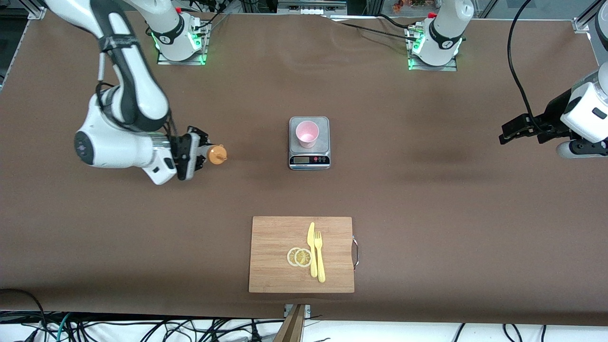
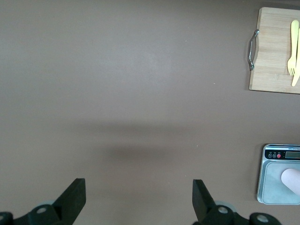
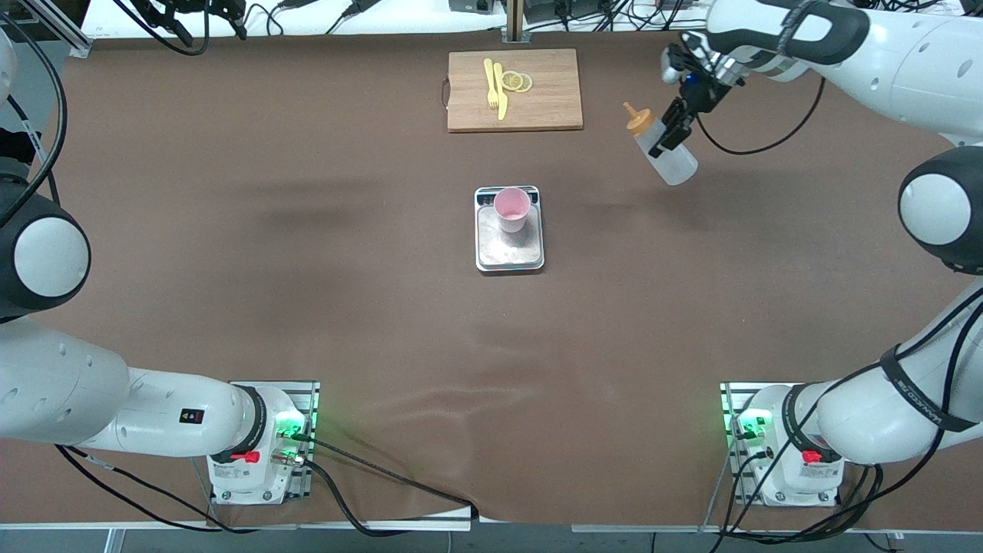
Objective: Add sauce to pink cup with both arms
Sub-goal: 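Lift the bottle and tilt its nozzle over the pink cup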
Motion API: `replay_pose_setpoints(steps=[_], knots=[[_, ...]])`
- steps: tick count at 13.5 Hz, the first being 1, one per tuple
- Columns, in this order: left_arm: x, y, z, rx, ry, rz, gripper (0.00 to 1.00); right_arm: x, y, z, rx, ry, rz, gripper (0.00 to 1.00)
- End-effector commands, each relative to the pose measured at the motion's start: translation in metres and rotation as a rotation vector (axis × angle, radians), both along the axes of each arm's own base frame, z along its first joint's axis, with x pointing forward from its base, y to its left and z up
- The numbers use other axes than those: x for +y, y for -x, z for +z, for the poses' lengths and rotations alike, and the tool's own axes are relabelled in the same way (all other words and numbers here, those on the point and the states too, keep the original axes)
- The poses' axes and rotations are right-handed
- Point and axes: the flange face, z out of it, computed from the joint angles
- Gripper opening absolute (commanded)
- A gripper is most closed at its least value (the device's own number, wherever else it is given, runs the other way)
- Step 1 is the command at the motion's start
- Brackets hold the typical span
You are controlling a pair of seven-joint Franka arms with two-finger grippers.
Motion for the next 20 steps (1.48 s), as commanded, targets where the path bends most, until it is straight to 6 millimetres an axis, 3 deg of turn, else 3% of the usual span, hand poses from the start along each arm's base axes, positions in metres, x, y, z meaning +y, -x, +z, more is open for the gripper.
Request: replay_pose_setpoints(steps=[1,4,10,14,17,20], knots=[[0.004,-0.002,0.001,0.006,-0.01,-0.019,1.0,0.049,0.013,0.015,-0.012,0.08,0.026,0.12],[0.002,-0.002,0.001,0.006,-0.01,-0.021,1.0,0.124,0.042,0.028,-0.086,0.282,0.102,0.12],[0.004,-0.002,0.001,0.006,-0.007,-0.017,1.0,0.222,0.104,0.019,-0.215,0.505,0.239,0.11],[0.006,-0.002,0.0,0.007,-0.007,-0.014,1.0,0.269,0.129,-0.001,-0.301,0.629,0.317,0.1],[0.006,-0.002,0.0,0.007,-0.007,-0.014,1.0,0.283,0.138,-0.005,-0.333,0.784,0.37,0.1],[0.006,-0.002,0.0,0.007,-0.007,-0.014,1.0,0.28,0.142,-0.002,-0.346,0.867,0.407,0.1]])
